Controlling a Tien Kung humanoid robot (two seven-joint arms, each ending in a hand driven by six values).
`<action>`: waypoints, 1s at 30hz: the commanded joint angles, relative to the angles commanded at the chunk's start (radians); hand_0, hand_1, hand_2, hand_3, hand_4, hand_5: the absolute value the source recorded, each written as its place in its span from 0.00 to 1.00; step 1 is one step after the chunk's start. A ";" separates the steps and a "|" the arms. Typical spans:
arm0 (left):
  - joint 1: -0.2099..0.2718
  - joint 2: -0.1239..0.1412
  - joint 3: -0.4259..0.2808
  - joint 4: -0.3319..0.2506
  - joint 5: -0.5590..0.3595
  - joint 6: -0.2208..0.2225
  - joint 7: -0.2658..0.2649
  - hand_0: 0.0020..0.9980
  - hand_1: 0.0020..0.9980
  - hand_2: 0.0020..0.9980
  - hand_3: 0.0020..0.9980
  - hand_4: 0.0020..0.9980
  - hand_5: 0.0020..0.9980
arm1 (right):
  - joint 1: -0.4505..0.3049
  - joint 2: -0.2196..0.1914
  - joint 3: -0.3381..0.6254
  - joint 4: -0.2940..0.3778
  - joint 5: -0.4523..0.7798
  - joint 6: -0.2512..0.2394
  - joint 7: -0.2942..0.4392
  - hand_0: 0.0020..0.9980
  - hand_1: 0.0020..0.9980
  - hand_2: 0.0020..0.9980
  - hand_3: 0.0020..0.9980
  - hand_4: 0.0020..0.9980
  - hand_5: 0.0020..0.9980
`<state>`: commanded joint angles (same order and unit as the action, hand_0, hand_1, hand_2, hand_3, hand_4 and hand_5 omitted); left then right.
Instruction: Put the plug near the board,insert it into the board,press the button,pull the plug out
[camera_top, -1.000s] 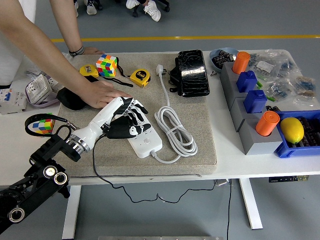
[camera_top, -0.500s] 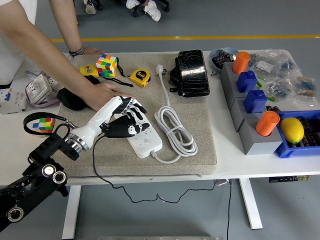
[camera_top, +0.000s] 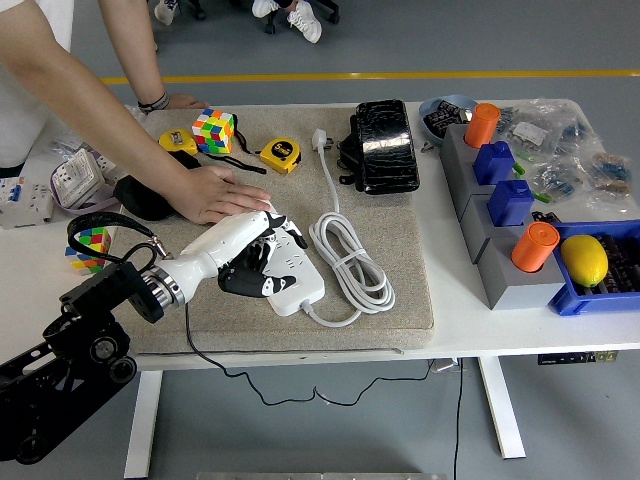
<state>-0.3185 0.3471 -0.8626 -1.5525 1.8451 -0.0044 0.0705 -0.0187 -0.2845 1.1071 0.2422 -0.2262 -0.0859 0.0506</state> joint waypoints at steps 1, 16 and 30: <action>-0.004 -0.001 0.008 0.005 0.013 0.000 0.005 0.07 0.02 0.10 0.61 0.64 0.00 | -0.001 0.000 0.001 0.000 0.000 0.000 0.000 0.49 0.55 0.54 0.51 0.84 0.37; -0.070 -0.019 0.097 0.080 0.142 -0.063 0.175 0.06 0.02 0.11 0.68 0.62 0.00 | -0.003 0.005 0.012 0.000 0.001 0.000 0.001 0.49 0.55 0.54 0.51 0.84 0.37; -0.073 -0.023 0.103 0.079 0.119 -0.124 0.228 0.05 0.02 0.11 0.68 0.62 0.00 | -0.002 0.005 0.012 -0.001 0.000 0.000 0.002 0.48 0.55 0.54 0.51 0.84 0.37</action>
<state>-0.3914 0.3241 -0.7594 -1.4736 1.9646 -0.1287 0.2981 -0.0207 -0.2793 1.1193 0.2413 -0.2259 -0.0855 0.0523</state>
